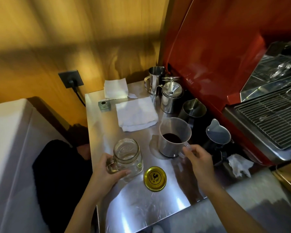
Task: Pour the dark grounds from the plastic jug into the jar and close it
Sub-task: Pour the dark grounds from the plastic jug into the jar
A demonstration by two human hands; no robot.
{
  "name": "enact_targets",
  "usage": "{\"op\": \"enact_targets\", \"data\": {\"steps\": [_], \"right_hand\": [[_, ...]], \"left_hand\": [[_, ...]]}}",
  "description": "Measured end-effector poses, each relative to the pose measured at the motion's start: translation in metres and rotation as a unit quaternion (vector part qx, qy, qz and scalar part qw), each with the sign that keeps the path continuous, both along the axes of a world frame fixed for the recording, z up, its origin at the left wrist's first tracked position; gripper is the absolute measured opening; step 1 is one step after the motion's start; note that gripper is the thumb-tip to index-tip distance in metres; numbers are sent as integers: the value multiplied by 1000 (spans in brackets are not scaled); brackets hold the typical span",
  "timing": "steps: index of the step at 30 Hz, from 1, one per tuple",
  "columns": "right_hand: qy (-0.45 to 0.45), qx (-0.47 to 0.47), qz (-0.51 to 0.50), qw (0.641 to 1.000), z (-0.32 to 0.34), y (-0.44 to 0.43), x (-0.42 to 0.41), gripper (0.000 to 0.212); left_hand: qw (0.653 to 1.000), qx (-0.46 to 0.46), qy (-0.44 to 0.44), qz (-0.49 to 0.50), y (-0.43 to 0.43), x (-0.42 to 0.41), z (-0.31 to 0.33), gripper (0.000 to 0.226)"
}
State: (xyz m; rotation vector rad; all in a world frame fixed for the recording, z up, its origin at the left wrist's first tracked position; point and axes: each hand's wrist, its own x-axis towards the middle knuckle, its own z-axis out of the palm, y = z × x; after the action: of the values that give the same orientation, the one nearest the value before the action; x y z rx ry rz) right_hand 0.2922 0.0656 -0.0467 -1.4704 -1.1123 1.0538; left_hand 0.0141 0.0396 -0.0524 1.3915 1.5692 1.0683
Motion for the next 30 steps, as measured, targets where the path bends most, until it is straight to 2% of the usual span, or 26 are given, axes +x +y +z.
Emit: {"op": "enact_targets", "data": {"steps": [6, 10, 14, 16, 18, 20, 22, 26, 30], "right_hand": [[71, 37, 7, 997, -1, 4, -7, 16], [80, 57, 22, 995, -2, 10, -14, 25], [115, 73, 14, 991, 0, 21, -17, 22], [164, 81, -3, 983, 5, 26, -19, 11], [214, 98, -31, 971, 9, 32, -21, 23], [233, 109, -34, 966, 15, 35, -22, 27], [233, 127, -15, 964, 20, 37, -24, 20], [226, 150, 30, 962, 38, 42, -26, 18], [151, 177, 63, 970, 59, 49, -24, 20]], "left_hand": [[999, -41, -32, -10, 2, -2, -5, 50], [996, -54, -73, 6, -1, 3, -8, 39], [989, -65, -128, 15, -1, 5, -10, 52], [989, -64, -131, 12, -2, 5, -11, 57], [988, -66, -141, 1, -3, 5, -11, 57], [985, -65, -161, -12, -2, 3, -11, 56], [979, -58, -196, -28, -4, 3, -11, 51], [944, -52, -325, -8, -13, 3, -18, 31], [922, -48, -380, 56, -19, 4, -29, 25]]}}
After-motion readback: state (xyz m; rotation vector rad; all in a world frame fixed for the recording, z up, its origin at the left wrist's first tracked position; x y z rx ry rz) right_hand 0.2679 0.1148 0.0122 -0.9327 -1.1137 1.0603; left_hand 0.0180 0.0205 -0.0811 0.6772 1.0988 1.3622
